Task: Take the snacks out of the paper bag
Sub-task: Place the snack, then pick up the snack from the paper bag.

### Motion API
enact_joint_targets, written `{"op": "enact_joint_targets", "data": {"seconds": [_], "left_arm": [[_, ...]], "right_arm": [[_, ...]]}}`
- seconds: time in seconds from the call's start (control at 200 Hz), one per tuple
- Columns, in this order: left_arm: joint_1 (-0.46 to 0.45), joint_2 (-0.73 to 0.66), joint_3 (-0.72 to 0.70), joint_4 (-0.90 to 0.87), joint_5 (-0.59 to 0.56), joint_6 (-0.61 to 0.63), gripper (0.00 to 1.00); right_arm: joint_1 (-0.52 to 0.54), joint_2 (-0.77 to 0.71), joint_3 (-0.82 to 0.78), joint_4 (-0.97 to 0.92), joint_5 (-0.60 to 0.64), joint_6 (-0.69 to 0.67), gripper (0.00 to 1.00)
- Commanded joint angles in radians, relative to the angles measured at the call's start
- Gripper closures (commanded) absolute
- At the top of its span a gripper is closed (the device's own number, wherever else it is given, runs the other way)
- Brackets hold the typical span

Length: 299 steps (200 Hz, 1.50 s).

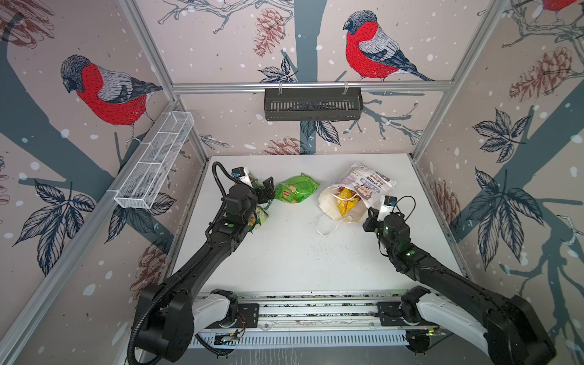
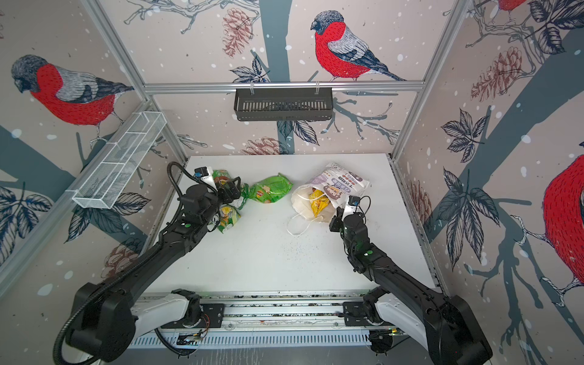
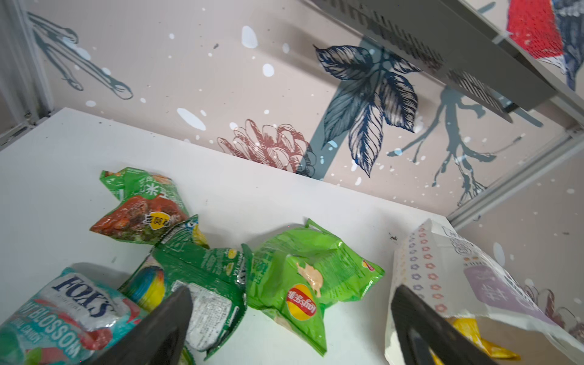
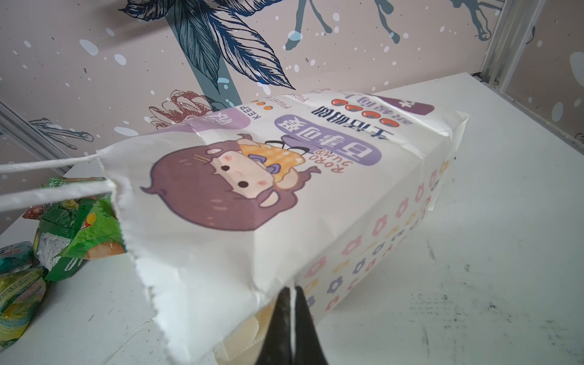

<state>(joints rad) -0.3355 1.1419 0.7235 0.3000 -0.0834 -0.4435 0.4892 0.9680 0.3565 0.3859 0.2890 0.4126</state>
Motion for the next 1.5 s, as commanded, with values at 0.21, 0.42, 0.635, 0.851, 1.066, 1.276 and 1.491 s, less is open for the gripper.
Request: {"op": "enact_joint_targets", "data": {"seconds": [0.21, 0.42, 0.635, 0.851, 1.066, 1.276, 1.491], "left_arm": [[-0.243, -0.083, -0.133, 0.049, -0.163, 0.094, 0.02], [-0.353, -0.039, -0.191, 0.153, -0.185, 0.118, 0.03], [-0.415, 0.088, -0.171, 0.238, -0.117, 0.058, 0.03], [-0.497, 0.229, -0.101, 0.297, -0.02, 0.082, 0.03], [-0.513, 0.33, -0.073, 0.424, 0.049, 0.044, 0.11], [-0.519, 0.491, 0.022, 0.458, 0.138, -0.003, 0.16], [-0.522, 0.594, 0.078, 0.514, 0.17, -0.041, 0.2]], "right_arm": [[-0.014, -0.014, -0.01, 0.043, 0.003, 0.0, 1.0], [-0.021, -0.063, -0.02, 0.025, -0.002, -0.007, 1.0], [-0.029, -0.085, -0.051, 0.061, 0.009, -0.008, 1.0], [-0.032, -0.069, -0.047, 0.057, 0.002, -0.007, 1.0], [-0.033, -0.076, -0.055, 0.063, -0.006, -0.006, 1.0], [-0.035, -0.039, -0.05, 0.084, -0.033, 0.003, 1.0], [-0.034, -0.049, -0.046, 0.077, -0.053, 0.008, 1.0]]}}
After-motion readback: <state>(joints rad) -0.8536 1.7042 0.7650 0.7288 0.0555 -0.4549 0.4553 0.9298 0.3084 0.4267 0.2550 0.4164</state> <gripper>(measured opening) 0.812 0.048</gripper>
